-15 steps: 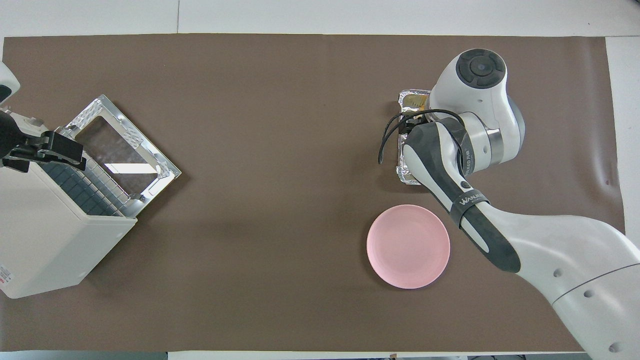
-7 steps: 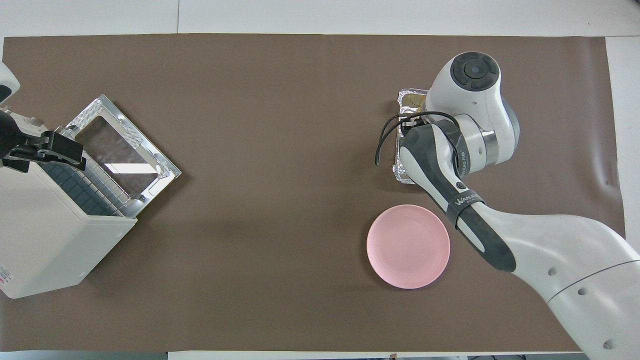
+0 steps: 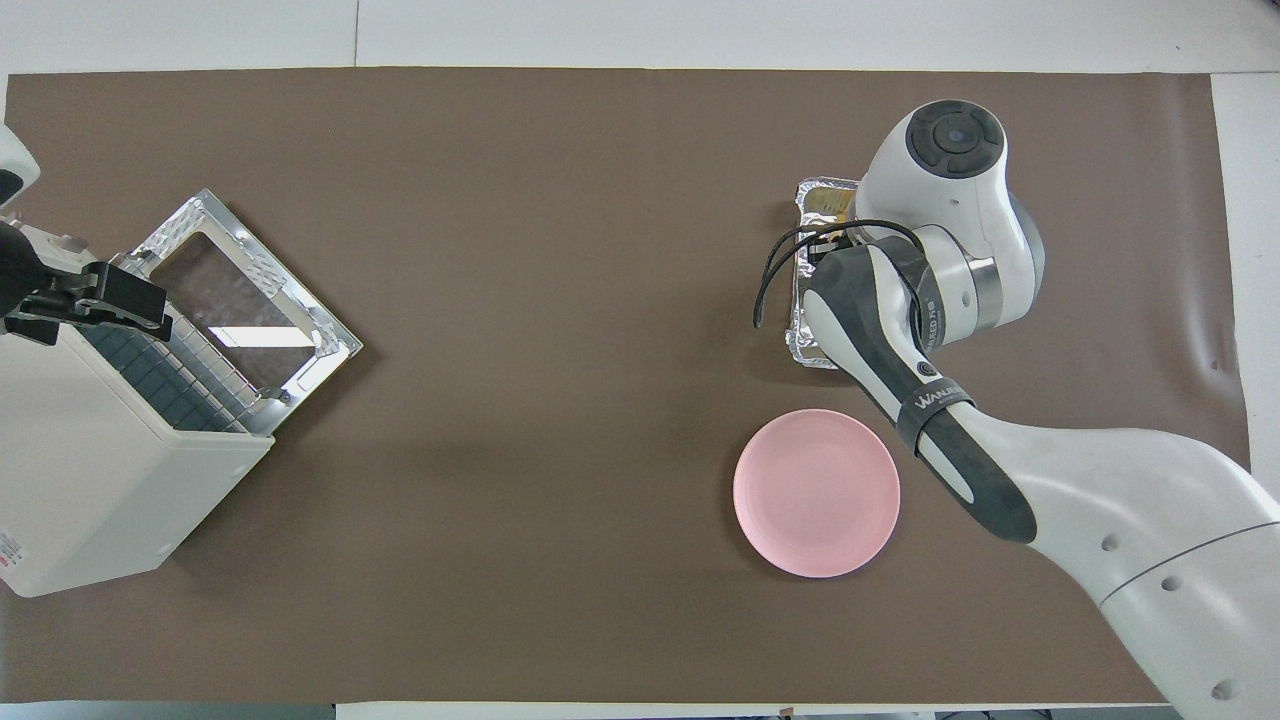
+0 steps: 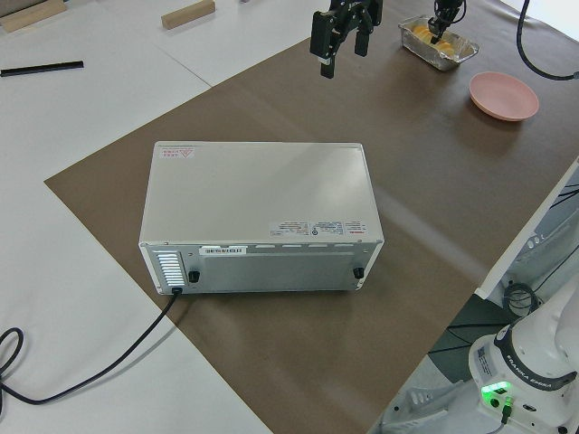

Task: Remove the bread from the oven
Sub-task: 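Close the right gripper on the bread inside the tray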

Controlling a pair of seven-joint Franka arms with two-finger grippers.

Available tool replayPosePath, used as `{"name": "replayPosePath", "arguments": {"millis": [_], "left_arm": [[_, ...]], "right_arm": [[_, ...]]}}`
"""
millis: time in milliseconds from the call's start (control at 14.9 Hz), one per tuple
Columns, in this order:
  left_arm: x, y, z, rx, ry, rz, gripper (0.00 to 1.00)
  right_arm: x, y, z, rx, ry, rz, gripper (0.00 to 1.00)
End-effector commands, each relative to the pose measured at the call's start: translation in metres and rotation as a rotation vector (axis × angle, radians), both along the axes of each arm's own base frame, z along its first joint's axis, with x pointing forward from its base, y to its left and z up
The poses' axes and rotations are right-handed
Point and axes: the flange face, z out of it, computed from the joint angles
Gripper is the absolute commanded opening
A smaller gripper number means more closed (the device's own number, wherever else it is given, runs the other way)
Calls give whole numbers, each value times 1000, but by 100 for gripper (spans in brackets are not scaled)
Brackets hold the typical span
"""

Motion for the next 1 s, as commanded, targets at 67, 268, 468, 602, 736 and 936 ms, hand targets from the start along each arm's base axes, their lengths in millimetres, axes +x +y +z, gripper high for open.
{"name": "replayPosePath", "arguments": {"millis": [67, 268, 468, 602, 736, 936], "left_arm": [[-8, 5, 3, 2, -3, -8, 100], [-9, 5, 4, 2, -4, -8, 100], [-8, 5, 3, 2, -3, -8, 100], [-8, 5, 3, 2, -3, -8, 100], [-9, 5, 4, 2, -4, -8, 100], [-9, 5, 4, 2, -4, -8, 100]], "right_arm": [[-1, -1, 17, -3, 18, -20, 0], [-3, 2, 31, -3, 20, -15, 0], [-17, 7, 66, 7, 45, -18, 0], [-34, 15, 93, 30, 74, -25, 0], [-62, 25, 116, 18, 104, -10, 0], [-113, 31, 137, 40, 126, 3, 0]]}}
